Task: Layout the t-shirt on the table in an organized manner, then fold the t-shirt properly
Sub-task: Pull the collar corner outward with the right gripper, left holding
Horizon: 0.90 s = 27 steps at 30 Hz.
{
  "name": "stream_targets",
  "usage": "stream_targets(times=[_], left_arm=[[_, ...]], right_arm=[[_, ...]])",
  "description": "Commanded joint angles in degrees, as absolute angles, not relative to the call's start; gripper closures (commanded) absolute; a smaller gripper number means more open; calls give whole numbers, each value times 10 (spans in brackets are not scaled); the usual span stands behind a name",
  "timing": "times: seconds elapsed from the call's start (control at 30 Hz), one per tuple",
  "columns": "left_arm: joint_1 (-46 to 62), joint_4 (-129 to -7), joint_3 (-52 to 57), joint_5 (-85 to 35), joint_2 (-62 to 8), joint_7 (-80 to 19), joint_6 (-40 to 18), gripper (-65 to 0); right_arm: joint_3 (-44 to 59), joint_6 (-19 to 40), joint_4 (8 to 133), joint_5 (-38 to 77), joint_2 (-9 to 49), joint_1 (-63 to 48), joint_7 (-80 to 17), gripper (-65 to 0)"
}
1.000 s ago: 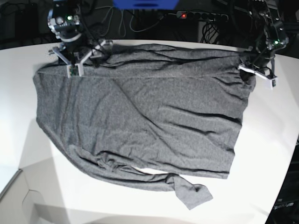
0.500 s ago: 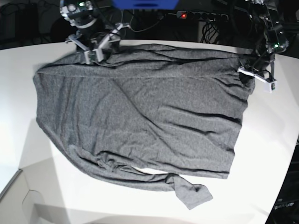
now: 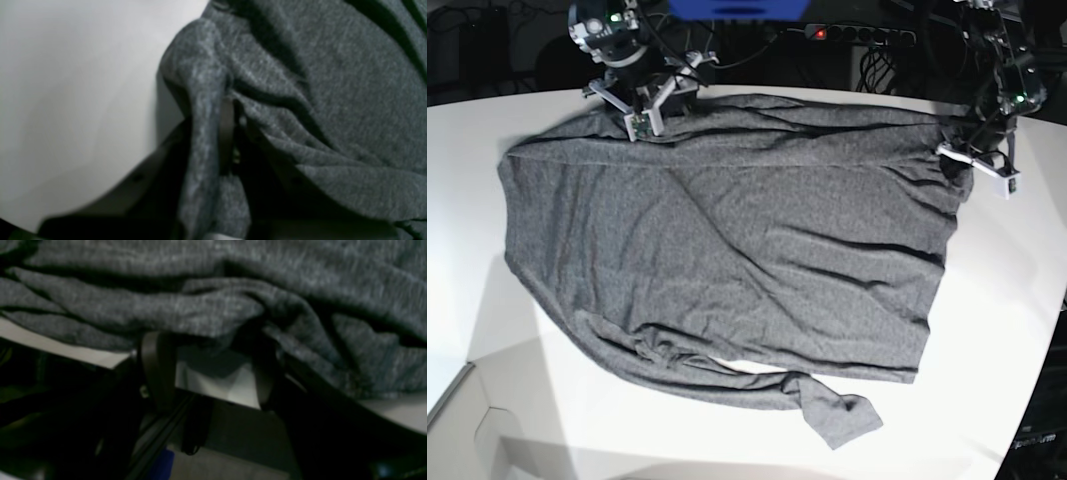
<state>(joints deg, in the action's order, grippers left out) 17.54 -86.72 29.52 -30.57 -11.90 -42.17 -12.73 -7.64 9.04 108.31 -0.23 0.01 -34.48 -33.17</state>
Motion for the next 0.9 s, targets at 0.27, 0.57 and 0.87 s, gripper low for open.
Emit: stream_targets(times=[0.27,0.57,0.87], left_arm=[[181,-867,296,-293,-128,-444,-123,-1],[179,-867,296,-293,-129,-444,-123,-1],[178,-868,296,-293,-129,-444,-123,-1]], right_arm=[[-74,90,1091,-1,0,-339,-323,-221],[-73,90,1092,-1,0,-343,-327,0],[-77,90,1118,-1,1,-397,-321,0]])
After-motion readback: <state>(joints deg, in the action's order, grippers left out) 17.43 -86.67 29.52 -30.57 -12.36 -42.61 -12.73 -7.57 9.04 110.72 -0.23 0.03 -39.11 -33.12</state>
